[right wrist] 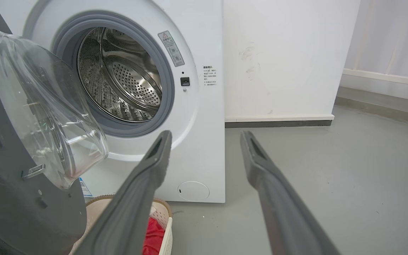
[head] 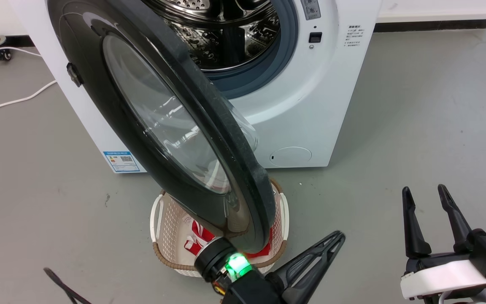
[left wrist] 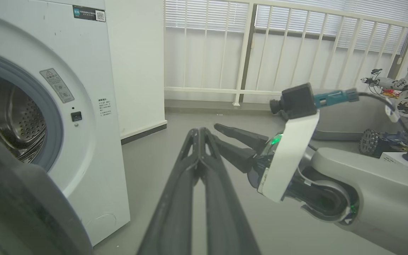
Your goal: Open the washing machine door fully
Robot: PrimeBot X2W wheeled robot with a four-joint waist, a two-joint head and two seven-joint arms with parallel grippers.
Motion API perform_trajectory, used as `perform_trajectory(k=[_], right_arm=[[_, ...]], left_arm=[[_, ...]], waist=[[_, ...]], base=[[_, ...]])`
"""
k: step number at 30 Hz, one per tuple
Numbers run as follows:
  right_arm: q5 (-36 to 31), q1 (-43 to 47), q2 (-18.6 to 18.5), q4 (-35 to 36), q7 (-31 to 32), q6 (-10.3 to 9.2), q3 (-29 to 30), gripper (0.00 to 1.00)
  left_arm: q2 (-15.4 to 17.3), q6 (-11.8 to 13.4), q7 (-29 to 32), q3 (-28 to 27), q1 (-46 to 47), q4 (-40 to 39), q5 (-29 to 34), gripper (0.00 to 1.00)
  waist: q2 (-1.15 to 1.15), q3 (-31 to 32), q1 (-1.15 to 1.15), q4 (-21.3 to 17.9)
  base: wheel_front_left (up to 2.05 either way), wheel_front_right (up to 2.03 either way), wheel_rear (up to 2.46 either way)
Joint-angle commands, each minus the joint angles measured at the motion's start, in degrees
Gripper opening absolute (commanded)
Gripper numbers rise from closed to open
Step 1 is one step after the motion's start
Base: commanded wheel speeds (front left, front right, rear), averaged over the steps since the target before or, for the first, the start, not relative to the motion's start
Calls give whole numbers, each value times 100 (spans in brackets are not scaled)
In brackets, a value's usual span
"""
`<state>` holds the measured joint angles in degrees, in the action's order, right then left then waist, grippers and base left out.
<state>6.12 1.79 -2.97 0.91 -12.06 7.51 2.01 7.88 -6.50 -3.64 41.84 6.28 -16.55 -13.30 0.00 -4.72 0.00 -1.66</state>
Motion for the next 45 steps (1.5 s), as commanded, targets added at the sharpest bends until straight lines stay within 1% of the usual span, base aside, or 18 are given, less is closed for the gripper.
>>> perform_trajectory(k=[1,5,15,22,23,28,38,43,45], right_arm=[[28,-23,19,-16,-24,-4,-1,100],[36,-48,19,-22,-22,-4,-14,100],[68,-114,19,-73,-33,-4,-40,100],[96,-154,18,-128,-37,-4,-74,100],[110,-158,18,-146,-44,-4,-91,100],[135,-124,18,-171,-59,-4,-86,100],[193,-86,18,-200,-55,-4,-88,100],[212,-50,18,-226,-61,-4,-114,100],[228,-1,18,-232,-57,-4,-111,100]], left_arm=[[54,59,38,-8,-108,72,37,0],[91,193,54,-112,-119,289,34,0],[-205,511,-269,-555,395,979,-97,0],[-369,688,-415,-658,755,1517,-233,0],[-395,804,-462,-730,836,1732,-278,0],[-377,994,-516,-881,892,1968,-295,0],[-266,1138,-535,-919,778,1916,-256,0],[-148,1314,-500,-957,548,1766,-204,0],[-86,1454,-455,-993,345,1632,-201,0]], waist=[[0,-21,0,6],[0,-75,0,14],[0,-137,0,-47],[0,-148,0,-109],[0,-152,0,-133],[0,-145,0,-140],[0,-104,0,-94],[0,-26,0,-95],[0,35,0,-90]], base=[[0,0,0],[0,0,0],[0,0,0],[0,0,0],[0,0,0],[0,0,0],[0,0,0],[0,0,0],[0,0,0]])
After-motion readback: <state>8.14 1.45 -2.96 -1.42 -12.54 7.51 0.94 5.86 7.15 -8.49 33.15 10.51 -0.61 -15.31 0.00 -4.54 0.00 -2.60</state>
